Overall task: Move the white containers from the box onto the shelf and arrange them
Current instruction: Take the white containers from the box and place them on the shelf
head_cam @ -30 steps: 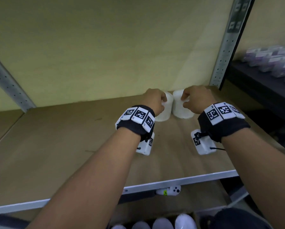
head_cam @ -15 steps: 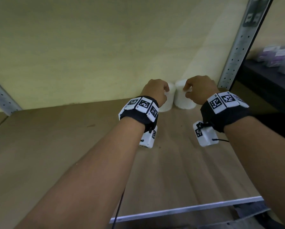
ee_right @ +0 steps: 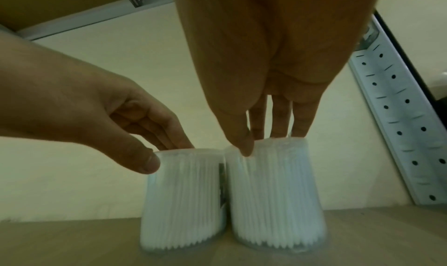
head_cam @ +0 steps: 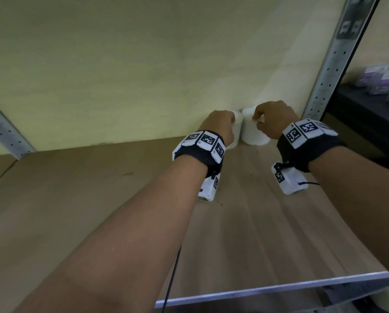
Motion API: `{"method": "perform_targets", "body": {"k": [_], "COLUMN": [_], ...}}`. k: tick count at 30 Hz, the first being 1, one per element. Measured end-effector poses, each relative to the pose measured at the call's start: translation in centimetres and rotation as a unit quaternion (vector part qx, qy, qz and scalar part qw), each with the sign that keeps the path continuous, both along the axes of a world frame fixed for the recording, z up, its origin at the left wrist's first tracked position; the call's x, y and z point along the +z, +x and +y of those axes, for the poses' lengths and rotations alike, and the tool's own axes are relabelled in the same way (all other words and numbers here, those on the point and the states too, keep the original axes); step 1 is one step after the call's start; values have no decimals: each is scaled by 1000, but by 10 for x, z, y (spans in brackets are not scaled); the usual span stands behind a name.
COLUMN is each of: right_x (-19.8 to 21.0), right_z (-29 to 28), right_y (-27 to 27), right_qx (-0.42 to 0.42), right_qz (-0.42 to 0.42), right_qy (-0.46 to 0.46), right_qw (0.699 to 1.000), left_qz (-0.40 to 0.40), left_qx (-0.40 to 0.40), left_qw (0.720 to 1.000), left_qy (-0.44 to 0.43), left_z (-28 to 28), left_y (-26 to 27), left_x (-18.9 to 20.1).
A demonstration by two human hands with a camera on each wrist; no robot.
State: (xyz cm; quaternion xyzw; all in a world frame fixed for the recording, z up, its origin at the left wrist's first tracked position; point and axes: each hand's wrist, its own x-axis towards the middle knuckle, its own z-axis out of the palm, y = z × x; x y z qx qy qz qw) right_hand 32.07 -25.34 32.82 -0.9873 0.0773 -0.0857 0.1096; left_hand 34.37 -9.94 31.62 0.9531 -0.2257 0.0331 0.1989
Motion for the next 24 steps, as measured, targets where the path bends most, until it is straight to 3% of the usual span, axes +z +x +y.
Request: {"method": "perform_targets", "body": {"k": [6,16,24], "right_x": [0,31,18], "right_z": [1,48,107], "right_y": [-16,-128,-224], "right_qx": [21,55,82], "right_qz": [53,39,54], "right_qy": [10,45,61], "right_qw": [998,997,993], "left_qz": [33,66,92], "left_qx": [-2,6,-5], "left_qw": [994,998,996], "left_qy": [108,19,-7], "left_z": [10,71,139], "left_y": [-20,-122,-224], "left_x": [14,40,29]}}
